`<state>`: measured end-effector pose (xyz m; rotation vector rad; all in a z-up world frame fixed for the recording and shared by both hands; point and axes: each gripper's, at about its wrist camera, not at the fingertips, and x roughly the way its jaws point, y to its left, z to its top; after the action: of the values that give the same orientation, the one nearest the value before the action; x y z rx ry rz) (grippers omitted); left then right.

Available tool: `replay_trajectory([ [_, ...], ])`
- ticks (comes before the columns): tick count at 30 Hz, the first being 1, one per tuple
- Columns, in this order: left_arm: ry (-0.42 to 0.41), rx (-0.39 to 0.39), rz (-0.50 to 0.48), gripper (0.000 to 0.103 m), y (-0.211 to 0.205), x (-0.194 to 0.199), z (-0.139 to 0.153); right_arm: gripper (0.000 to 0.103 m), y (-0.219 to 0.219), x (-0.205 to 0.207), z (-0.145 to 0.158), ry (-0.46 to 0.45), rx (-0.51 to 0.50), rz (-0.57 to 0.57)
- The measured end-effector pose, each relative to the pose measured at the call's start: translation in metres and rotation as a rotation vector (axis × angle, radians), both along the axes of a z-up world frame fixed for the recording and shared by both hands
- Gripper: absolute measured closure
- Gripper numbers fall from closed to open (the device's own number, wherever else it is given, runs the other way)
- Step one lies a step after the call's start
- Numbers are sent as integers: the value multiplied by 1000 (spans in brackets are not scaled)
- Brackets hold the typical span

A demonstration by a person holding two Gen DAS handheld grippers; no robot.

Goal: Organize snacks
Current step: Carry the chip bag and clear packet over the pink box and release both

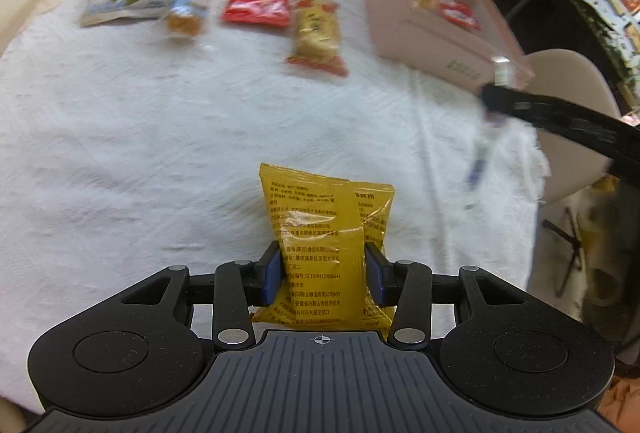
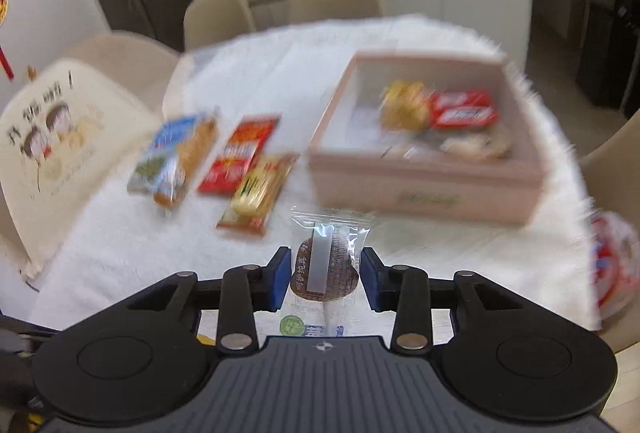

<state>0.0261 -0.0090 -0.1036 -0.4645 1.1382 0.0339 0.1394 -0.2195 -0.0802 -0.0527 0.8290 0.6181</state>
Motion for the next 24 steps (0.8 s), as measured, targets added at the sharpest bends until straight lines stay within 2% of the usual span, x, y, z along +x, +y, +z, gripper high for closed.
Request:
replay_trajectory([
  [4,-90,-25,-51,55,-10,18,21,66,-34,-7,37,-60,69,-50],
  [7,-166,-62,-61,55,-8,41,48,66,-56,-7,63,-120,106,-109],
  [9,-237,-86,-57,55,-5,64,73,66,-70,-7,79,-169,111,-147],
  [11,-310,-65,-60,55,-7,91,99,66,-83,-6,89,-209,98,-197],
  [14,-425,-60,-57,54,-11,139,127,66,-96,-3,93,-218,93,-250],
  [15,-423,-83,-60,53,-11,159,126,66,-99,-3,93,-216,94,-261],
  [18,-326,-90,-37,56,-14,205,95,66,-103,-1,90,-209,91,-286],
  [20,-336,-118,-23,56,-12,207,76,66,-106,-3,89,-207,86,-299],
  [24,-361,-199,31,56,4,172,60,66,-111,2,90,-215,75,-322],
])
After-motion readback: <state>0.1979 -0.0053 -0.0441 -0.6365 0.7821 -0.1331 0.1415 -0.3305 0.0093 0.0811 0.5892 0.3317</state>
